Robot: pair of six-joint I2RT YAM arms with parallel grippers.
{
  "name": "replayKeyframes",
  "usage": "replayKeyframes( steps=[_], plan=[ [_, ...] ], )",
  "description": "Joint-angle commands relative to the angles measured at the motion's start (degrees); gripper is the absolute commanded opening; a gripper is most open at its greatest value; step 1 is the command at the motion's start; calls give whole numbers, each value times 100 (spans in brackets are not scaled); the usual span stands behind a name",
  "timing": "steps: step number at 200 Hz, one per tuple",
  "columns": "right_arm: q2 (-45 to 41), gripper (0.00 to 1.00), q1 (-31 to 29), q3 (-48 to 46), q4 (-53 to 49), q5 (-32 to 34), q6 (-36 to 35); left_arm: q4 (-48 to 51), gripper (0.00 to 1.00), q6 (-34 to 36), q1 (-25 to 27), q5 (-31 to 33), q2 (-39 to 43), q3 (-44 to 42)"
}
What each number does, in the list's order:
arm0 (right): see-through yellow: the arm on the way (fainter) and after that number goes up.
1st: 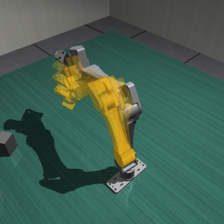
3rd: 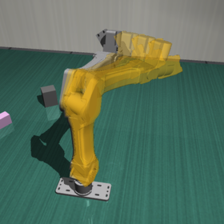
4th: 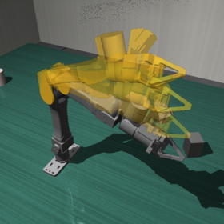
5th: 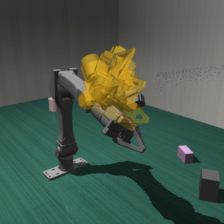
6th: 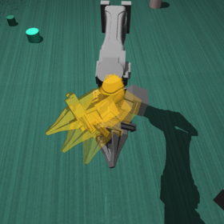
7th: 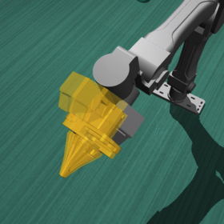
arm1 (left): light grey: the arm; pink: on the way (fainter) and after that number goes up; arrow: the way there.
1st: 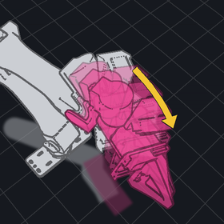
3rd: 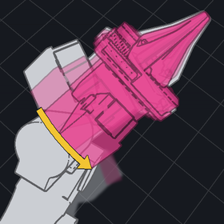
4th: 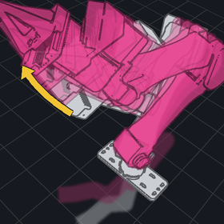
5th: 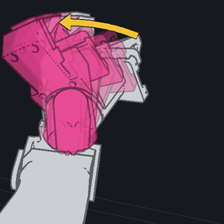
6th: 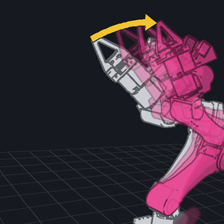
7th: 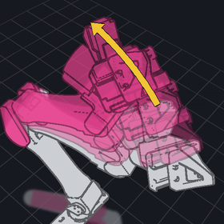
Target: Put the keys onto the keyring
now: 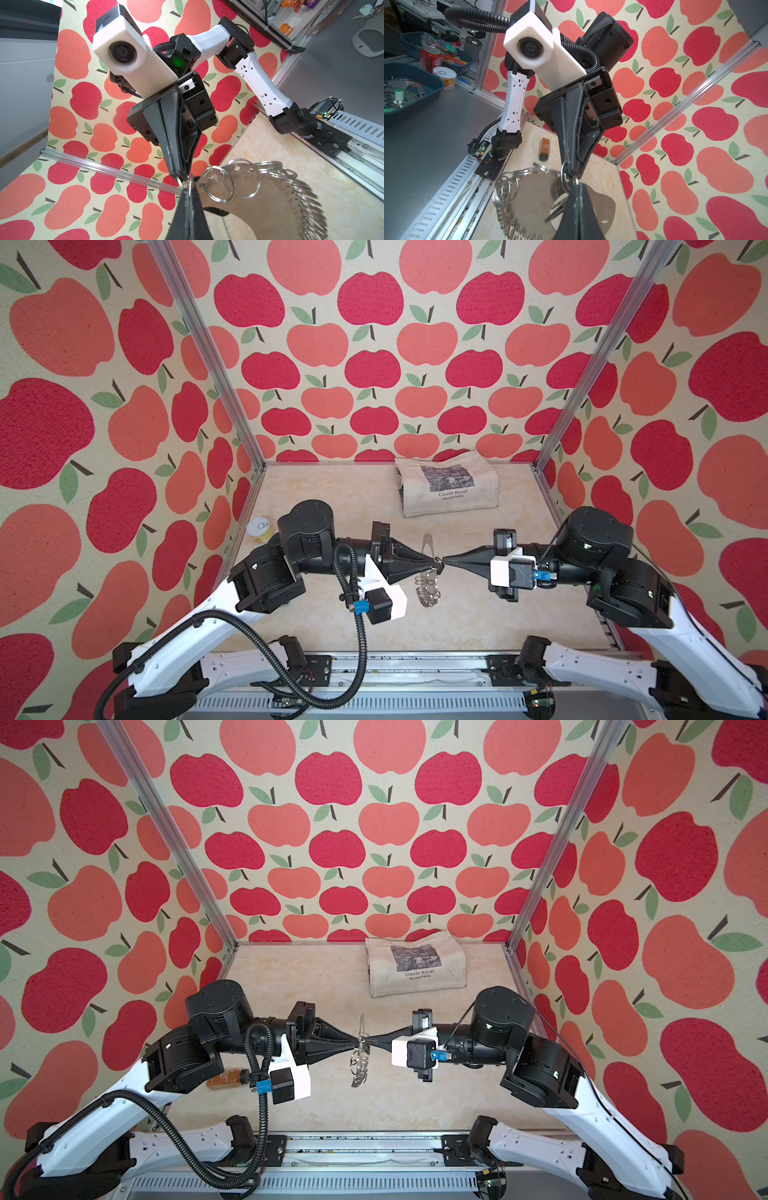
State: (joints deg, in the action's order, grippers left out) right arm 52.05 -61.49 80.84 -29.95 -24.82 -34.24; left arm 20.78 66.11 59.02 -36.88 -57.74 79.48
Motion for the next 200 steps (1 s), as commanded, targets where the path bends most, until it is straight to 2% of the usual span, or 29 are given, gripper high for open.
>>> replayKeyframes(
  steps=[1, 47, 134, 182, 191, 200],
  plan=[
    [130, 0, -29, 81, -327, 365, 245, -567, 0, 27, 75, -238, 102, 72],
    [128, 0, 71, 74, -370, 417, 453, -779, 0, -45, 83, -223, 216, -57],
    [192, 0, 391, -125, -278, 22, 1129, -1310, 0, -226, 81, -225, 351, -319],
    [267, 0, 488, -226, -217, 34, 1390, -1626, 0, -470, 7, -258, 388, -488],
    [242, 7, 513, -242, -221, 90, 1411, -1725, 0, -571, -35, -287, 407, -540],
    [195, 19, 544, -265, -218, 161, 1415, -1802, 0, -683, -87, -325, 418, -585]
  ],
)
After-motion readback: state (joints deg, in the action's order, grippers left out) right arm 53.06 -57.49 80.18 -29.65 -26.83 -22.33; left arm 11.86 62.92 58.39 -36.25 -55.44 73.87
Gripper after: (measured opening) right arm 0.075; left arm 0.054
